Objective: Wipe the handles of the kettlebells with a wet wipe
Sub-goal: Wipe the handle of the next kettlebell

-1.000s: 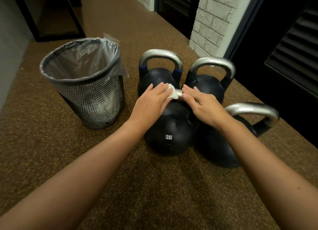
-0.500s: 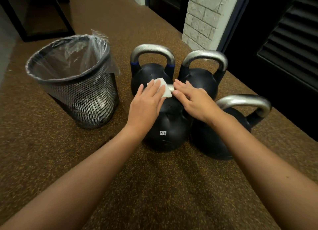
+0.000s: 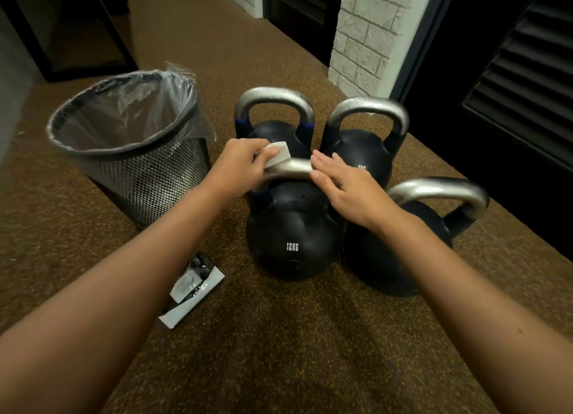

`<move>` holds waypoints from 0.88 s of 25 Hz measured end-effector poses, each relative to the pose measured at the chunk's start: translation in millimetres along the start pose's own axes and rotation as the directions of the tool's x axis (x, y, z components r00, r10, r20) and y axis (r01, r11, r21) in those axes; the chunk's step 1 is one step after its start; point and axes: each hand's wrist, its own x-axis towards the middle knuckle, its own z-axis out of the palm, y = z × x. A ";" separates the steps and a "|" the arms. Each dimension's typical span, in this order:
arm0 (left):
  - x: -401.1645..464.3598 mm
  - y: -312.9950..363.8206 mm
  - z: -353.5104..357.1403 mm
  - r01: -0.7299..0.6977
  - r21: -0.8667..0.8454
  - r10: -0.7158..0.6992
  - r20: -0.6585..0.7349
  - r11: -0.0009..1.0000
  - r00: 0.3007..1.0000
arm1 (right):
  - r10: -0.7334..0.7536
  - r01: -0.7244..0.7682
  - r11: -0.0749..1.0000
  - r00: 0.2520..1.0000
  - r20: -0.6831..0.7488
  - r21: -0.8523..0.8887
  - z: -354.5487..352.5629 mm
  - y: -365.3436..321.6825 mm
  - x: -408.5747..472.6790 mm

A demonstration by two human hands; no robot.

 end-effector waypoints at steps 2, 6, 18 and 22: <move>5.9 1.8 1.2 0.034 0.019 -0.035 0.032 0.999 0.999 | 0.009 -0.009 1.000 1.000 0.007 0.003 -1.2 -0.6 -0.4; 5.6 0.0 8.9 -0.011 0.025 0.009 0.076 1.000 0.997 | 0.012 -0.012 1.000 1.000 0.015 -0.005 -1.7 -2.4 -0.3; 3.3 -10.0 2.9 0.104 -0.012 -0.103 0.068 0.994 0.992 | 0.016 -0.015 1.000 1.000 0.020 -0.017 -2.2 -4.0 -0.5; 1.1 -18.7 4.0 0.282 0.041 -0.285 0.094 0.959 0.954 | 0.020 -0.019 0.999 0.999 0.026 -0.036 -3.5 -5.6 -0.5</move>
